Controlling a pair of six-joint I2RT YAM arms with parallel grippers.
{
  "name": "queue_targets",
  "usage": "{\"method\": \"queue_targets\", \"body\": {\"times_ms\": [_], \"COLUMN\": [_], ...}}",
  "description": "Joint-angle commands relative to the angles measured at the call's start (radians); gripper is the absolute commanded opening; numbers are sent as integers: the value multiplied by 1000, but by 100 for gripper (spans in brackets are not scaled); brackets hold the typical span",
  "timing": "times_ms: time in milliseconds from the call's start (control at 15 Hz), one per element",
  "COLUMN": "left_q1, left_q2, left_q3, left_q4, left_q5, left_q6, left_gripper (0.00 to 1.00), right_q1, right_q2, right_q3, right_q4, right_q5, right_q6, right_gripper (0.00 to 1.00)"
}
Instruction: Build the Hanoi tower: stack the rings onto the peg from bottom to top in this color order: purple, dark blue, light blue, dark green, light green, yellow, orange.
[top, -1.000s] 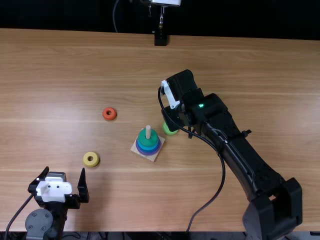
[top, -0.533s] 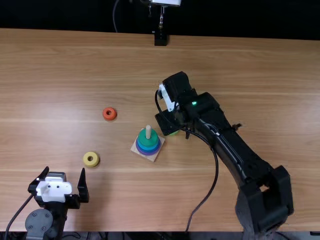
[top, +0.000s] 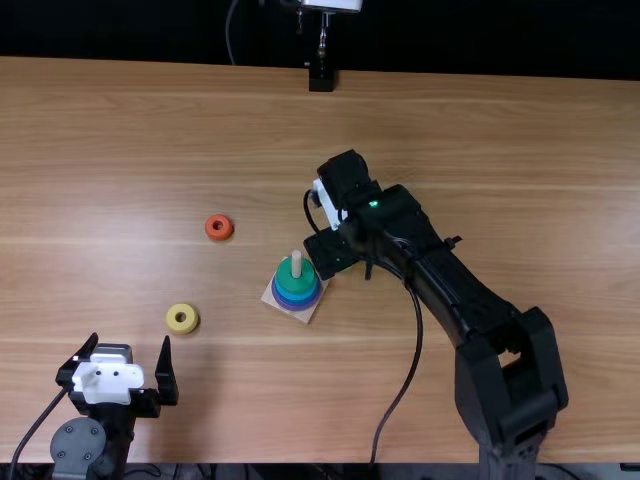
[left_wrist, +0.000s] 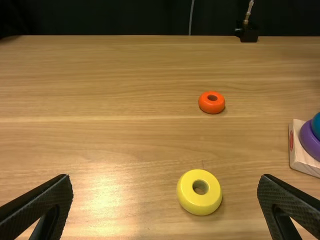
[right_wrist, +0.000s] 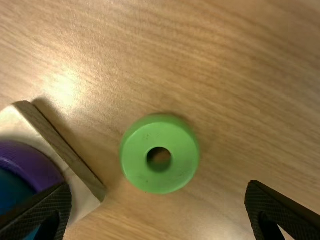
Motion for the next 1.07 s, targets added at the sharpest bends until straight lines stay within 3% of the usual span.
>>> {"method": "queue_targets", "body": {"times_ms": [0, 1000], "left_q1": [11, 11], "left_q2": [-12, -12], "left_q3": [-105, -105], "left_q4": [-84, -84], "left_q5": [9, 9], "left_q6": [15, 15], "left_gripper": [100, 100], "right_q1": [-5, -3], "right_q2": [37, 143], "right_q3": [30, 62], "right_q4": [0, -3], "right_q5": [5, 5], "right_q6": [6, 8], "right_gripper": [100, 100]}}
